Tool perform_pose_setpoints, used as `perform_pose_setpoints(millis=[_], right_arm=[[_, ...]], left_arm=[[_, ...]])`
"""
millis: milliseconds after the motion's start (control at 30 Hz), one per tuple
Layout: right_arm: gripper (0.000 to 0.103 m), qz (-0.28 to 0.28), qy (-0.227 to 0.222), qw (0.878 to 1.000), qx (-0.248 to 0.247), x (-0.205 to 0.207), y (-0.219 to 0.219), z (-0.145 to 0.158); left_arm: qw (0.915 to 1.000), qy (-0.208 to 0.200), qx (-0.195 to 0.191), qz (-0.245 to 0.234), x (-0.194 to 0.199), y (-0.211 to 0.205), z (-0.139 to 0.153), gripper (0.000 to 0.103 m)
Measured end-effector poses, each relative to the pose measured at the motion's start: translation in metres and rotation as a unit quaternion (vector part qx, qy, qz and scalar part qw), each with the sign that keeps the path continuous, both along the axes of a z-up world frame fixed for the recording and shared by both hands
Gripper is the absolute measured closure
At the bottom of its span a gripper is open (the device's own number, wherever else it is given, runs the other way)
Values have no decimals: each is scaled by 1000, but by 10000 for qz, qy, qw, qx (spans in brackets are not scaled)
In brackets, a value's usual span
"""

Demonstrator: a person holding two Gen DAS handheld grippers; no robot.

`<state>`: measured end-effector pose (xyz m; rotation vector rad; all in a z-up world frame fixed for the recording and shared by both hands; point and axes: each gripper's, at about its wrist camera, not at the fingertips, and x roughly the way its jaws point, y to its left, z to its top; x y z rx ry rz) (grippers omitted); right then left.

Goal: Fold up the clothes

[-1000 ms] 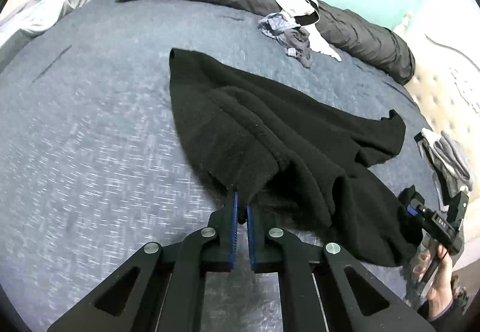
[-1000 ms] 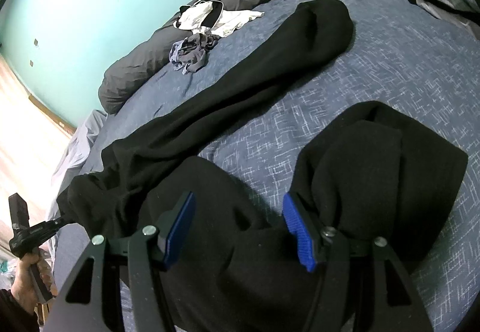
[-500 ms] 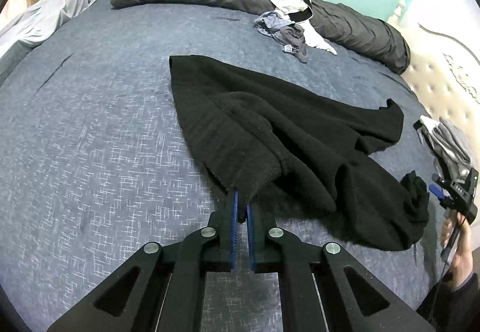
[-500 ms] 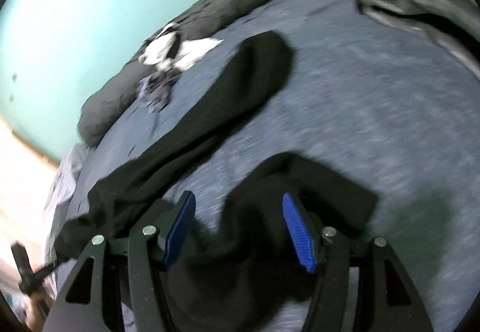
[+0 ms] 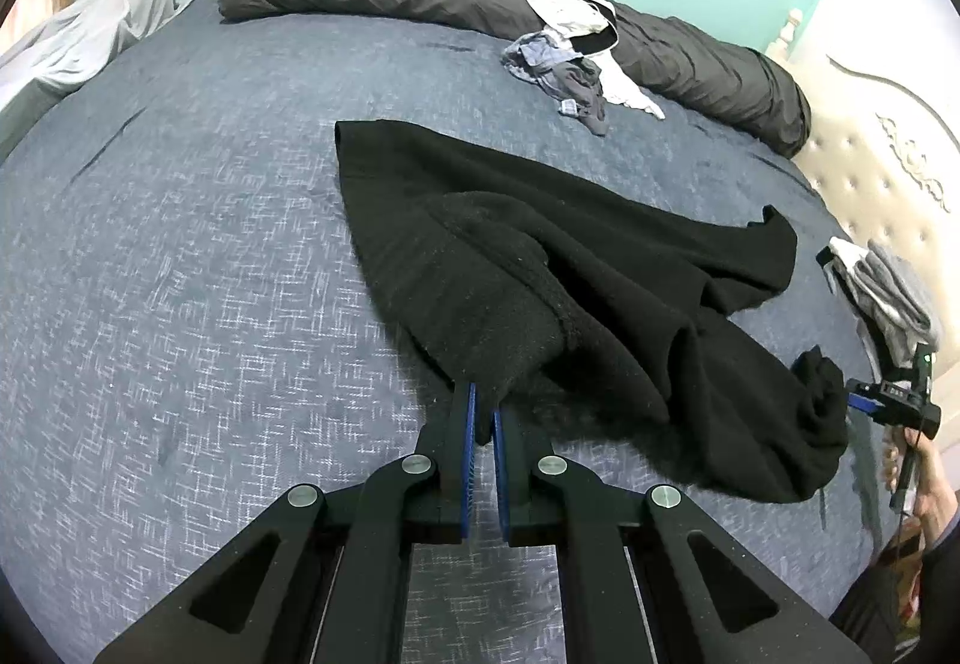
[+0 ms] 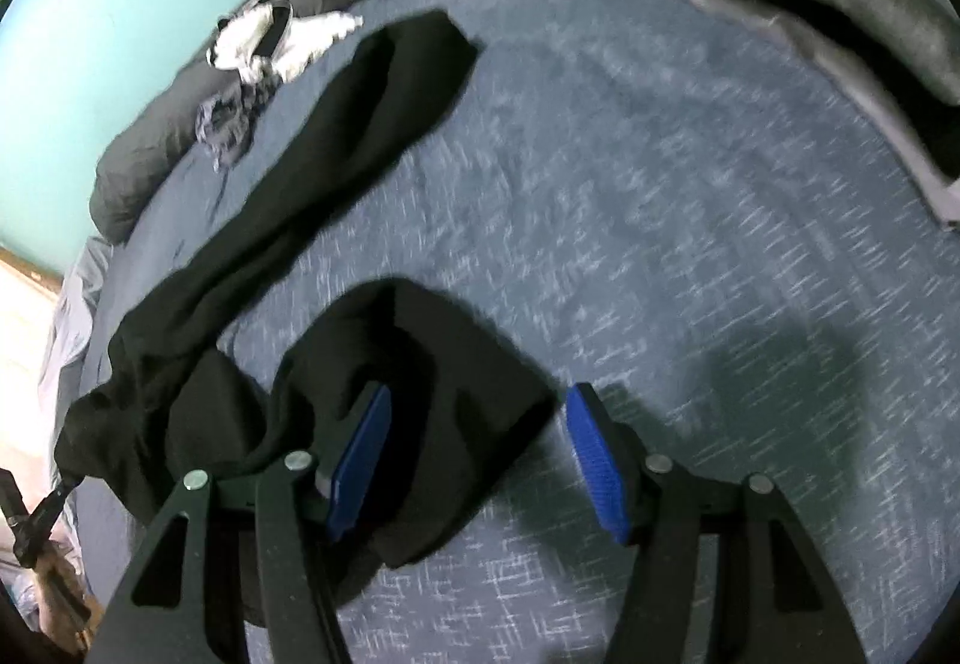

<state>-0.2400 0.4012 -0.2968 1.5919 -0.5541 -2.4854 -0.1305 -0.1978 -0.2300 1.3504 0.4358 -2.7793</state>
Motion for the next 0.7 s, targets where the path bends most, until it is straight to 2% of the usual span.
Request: perform_pose_setpoints(millis=[100, 233, 267, 300, 333, 400, 500, 700], right_arm=[[41, 147, -192, 9995, 211, -2, -9, -11], [42, 50, -286, 9994, 187, -5, -9, -23], [47, 54, -274, 9994, 207, -5, -10, -24], [66, 74, -265, 9993, 237, -5, -10, -24], [78, 110, -259, 9992, 278, -5, -11, -23], [91, 162, -229, 9991, 305, -5, -10, -20], [97, 171, -93, 9997, 159, -4, -5, -8], [98, 269, 400, 9985, 240, 0, 9, 44]], left_arm=[[10000, -12, -29, -11, -2, 0, -1, 98], [10000, 10, -84, 4, -3, 0, -1, 98], [10000, 16, -96, 2, -4, 1, 0, 98], [9999, 22, -115, 9, -4, 0, 1, 98], [9999, 29, -134, 16, -5, 0, 1, 98], [9999, 47, -139, 46, -6, -1, 3, 98], [9998, 80, -160, 71, -6, -2, 9, 98], [9994, 138, -289, 88, -4, -3, 27, 98]])
